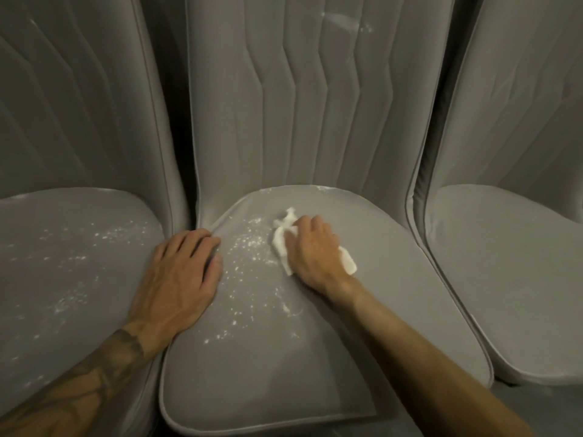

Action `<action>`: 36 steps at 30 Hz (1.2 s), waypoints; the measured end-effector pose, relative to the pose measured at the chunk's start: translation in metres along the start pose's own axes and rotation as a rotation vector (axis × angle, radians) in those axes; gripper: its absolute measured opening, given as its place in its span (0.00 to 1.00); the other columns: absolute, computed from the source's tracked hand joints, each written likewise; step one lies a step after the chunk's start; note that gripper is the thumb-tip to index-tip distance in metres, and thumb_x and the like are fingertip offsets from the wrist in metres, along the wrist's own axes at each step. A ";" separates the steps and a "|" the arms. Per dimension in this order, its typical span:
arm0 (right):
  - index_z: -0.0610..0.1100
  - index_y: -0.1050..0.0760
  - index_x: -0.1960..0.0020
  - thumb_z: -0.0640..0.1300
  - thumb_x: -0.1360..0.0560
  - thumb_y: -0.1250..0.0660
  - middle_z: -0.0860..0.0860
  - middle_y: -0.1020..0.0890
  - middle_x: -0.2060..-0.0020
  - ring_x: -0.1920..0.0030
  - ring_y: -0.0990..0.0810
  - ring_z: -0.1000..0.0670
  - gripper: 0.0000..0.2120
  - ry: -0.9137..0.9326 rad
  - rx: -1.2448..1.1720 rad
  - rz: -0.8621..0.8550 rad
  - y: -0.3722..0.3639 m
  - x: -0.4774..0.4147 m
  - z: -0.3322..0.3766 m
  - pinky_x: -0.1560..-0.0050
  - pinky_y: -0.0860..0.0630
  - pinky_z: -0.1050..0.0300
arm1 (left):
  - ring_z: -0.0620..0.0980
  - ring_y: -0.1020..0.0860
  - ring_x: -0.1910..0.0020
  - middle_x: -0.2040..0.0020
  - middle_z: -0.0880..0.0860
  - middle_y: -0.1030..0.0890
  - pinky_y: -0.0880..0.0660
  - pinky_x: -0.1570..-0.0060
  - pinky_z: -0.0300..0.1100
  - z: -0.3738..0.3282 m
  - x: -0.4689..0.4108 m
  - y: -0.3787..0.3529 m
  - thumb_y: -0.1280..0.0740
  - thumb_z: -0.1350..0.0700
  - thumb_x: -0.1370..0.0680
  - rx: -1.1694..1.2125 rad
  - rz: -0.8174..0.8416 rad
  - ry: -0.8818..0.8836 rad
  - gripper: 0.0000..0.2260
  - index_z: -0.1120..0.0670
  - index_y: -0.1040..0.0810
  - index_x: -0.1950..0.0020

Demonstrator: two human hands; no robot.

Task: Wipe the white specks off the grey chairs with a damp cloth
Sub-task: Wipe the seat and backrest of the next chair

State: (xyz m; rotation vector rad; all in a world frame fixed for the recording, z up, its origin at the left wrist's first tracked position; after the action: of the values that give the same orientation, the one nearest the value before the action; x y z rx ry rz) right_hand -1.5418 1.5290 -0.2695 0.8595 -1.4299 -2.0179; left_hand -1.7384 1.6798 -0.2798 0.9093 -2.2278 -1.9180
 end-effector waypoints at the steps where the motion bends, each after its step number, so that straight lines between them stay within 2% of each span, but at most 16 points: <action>1: 0.41 0.29 0.43 0.52 0.17 0.46 0.42 0.26 0.46 0.49 0.27 0.38 0.15 0.107 -0.036 0.009 -0.001 0.010 0.002 0.48 0.30 0.41 | 0.54 0.27 0.35 0.33 0.52 0.24 0.32 0.33 0.54 0.000 0.001 -0.001 0.46 0.48 0.16 -0.002 0.001 0.000 0.19 0.53 0.23 0.32; 2: 0.41 0.29 0.44 0.52 0.17 0.45 0.42 0.25 0.47 0.50 0.26 0.39 0.15 0.162 -0.056 0.022 0.001 0.012 -0.003 0.49 0.30 0.41 | 0.54 0.27 0.35 0.33 0.52 0.24 0.31 0.33 0.54 0.000 0.001 -0.001 0.46 0.47 0.16 -0.003 -0.002 0.000 0.19 0.53 0.23 0.32; 4: 0.40 0.29 0.42 0.52 0.16 0.45 0.41 0.26 0.45 0.48 0.27 0.38 0.15 0.117 -0.030 0.047 0.008 -0.003 -0.026 0.47 0.31 0.43 | 0.54 0.27 0.35 0.33 0.52 0.24 0.31 0.33 0.54 0.000 0.001 -0.001 0.46 0.47 0.16 0.000 -0.001 -0.002 0.19 0.53 0.23 0.32; 7: 0.38 0.32 0.36 0.50 0.16 0.46 0.39 0.28 0.38 0.39 0.29 0.37 0.16 -0.164 0.024 0.069 0.013 -0.042 -0.053 0.41 0.33 0.44 | 0.53 0.27 0.35 0.34 0.51 0.24 0.32 0.34 0.52 0.000 0.000 -0.002 0.45 0.48 0.16 0.009 -0.016 0.003 0.17 0.53 0.23 0.33; 9: 0.37 0.33 0.34 0.49 0.16 0.46 0.38 0.29 0.35 0.36 0.29 0.36 0.18 -0.271 0.050 0.044 0.009 -0.058 -0.044 0.39 0.33 0.44 | 0.52 0.27 0.36 0.34 0.50 0.24 0.32 0.34 0.51 0.000 0.000 -0.003 0.44 0.49 0.16 0.001 -0.024 -0.001 0.16 0.52 0.24 0.33; 11: 0.38 0.33 0.34 0.48 0.16 0.46 0.39 0.28 0.37 0.38 0.28 0.37 0.17 -0.186 0.050 0.027 -0.001 -0.057 -0.016 0.41 0.32 0.44 | 0.52 0.27 0.35 0.34 0.50 0.24 0.32 0.34 0.51 0.001 0.000 -0.003 0.44 0.49 0.16 -0.009 -0.032 -0.006 0.16 0.52 0.24 0.33; 13: 0.38 0.31 0.37 0.49 0.17 0.45 0.40 0.26 0.41 0.43 0.27 0.37 0.16 0.073 0.032 0.028 -0.012 -0.038 0.011 0.46 0.32 0.43 | 0.52 0.27 0.35 0.34 0.49 0.25 0.31 0.34 0.51 0.002 0.000 -0.002 0.44 0.49 0.16 -0.010 -0.028 -0.007 0.16 0.51 0.24 0.33; 15: 0.39 0.30 0.40 0.51 0.17 0.45 0.40 0.26 0.44 0.47 0.27 0.37 0.16 0.201 -0.047 0.068 -0.014 -0.026 0.016 0.47 0.32 0.43 | 0.52 0.27 0.35 0.34 0.49 0.24 0.31 0.34 0.51 0.001 0.001 -0.001 0.45 0.49 0.16 -0.007 -0.023 -0.002 0.17 0.52 0.24 0.33; 17: 0.40 0.30 0.41 0.52 0.17 0.45 0.40 0.27 0.43 0.45 0.27 0.37 0.16 0.161 -0.069 0.099 -0.010 -0.041 0.007 0.45 0.32 0.43 | 0.51 0.27 0.36 0.34 0.50 0.24 0.31 0.34 0.50 -0.002 0.001 0.000 0.45 0.49 0.16 -0.002 -0.016 0.002 0.17 0.52 0.23 0.33; 21: 0.38 0.32 0.36 0.51 0.16 0.47 0.39 0.28 0.38 0.39 0.28 0.37 0.18 -0.055 -0.045 0.098 -0.013 -0.084 0.009 0.40 0.33 0.42 | 0.50 0.27 0.35 0.33 0.49 0.24 0.32 0.33 0.49 -0.004 -0.001 0.003 0.46 0.49 0.16 0.019 0.001 0.013 0.17 0.52 0.23 0.33; 23: 0.38 0.32 0.37 0.52 0.16 0.47 0.39 0.28 0.38 0.40 0.28 0.37 0.18 -0.010 -0.042 0.072 -0.023 -0.081 0.030 0.42 0.32 0.43 | 0.50 0.27 0.35 0.33 0.50 0.24 0.32 0.33 0.49 -0.005 -0.001 0.004 0.46 0.49 0.16 0.023 -0.002 0.018 0.18 0.52 0.23 0.33; 27: 0.40 0.30 0.43 0.53 0.17 0.45 0.40 0.26 0.45 0.48 0.27 0.37 0.16 0.285 -0.124 0.125 -0.032 -0.049 0.051 0.47 0.32 0.42 | 0.50 0.27 0.35 0.33 0.51 0.24 0.32 0.32 0.49 -0.003 0.001 0.007 0.44 0.50 0.16 0.056 -0.002 0.055 0.17 0.53 0.25 0.31; 29: 0.40 0.30 0.41 0.53 0.17 0.44 0.40 0.27 0.43 0.45 0.27 0.37 0.16 0.274 -0.136 0.159 -0.026 -0.057 0.047 0.45 0.33 0.43 | 0.52 0.26 0.37 0.34 0.52 0.24 0.30 0.32 0.49 -0.004 0.003 0.012 0.43 0.51 0.16 0.065 -0.003 0.067 0.15 0.54 0.25 0.33; 33: 0.38 0.32 0.34 0.51 0.16 0.46 0.39 0.28 0.36 0.37 0.29 0.37 0.19 0.111 -0.090 0.153 -0.024 -0.089 0.056 0.39 0.34 0.44 | 0.52 0.25 0.42 0.41 0.53 0.22 0.28 0.37 0.49 0.000 0.014 0.026 0.43 0.53 0.16 0.021 0.009 0.111 0.11 0.54 0.23 0.40; 36: 0.40 0.31 0.36 0.51 0.17 0.46 0.40 0.26 0.38 0.40 0.28 0.37 0.18 0.198 -0.121 0.153 -0.033 -0.077 0.077 0.41 0.33 0.42 | 0.53 0.25 0.37 0.37 0.54 0.22 0.28 0.33 0.51 0.008 0.036 0.038 0.45 0.51 0.16 -0.021 0.080 0.154 0.16 0.55 0.23 0.36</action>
State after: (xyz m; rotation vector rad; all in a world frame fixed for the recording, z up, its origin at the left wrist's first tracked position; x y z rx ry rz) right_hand -1.5494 1.6419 -0.2667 0.8457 -1.2140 -1.8297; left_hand -1.7858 1.6716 -0.2585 0.9157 -2.1197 -1.7701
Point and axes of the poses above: each hand's wrist, its own x-axis away from the middle knuckle, its own y-axis out of the back of the hand, z = x × y, the point moved 1 cm from there along -x, towards the middle knuckle
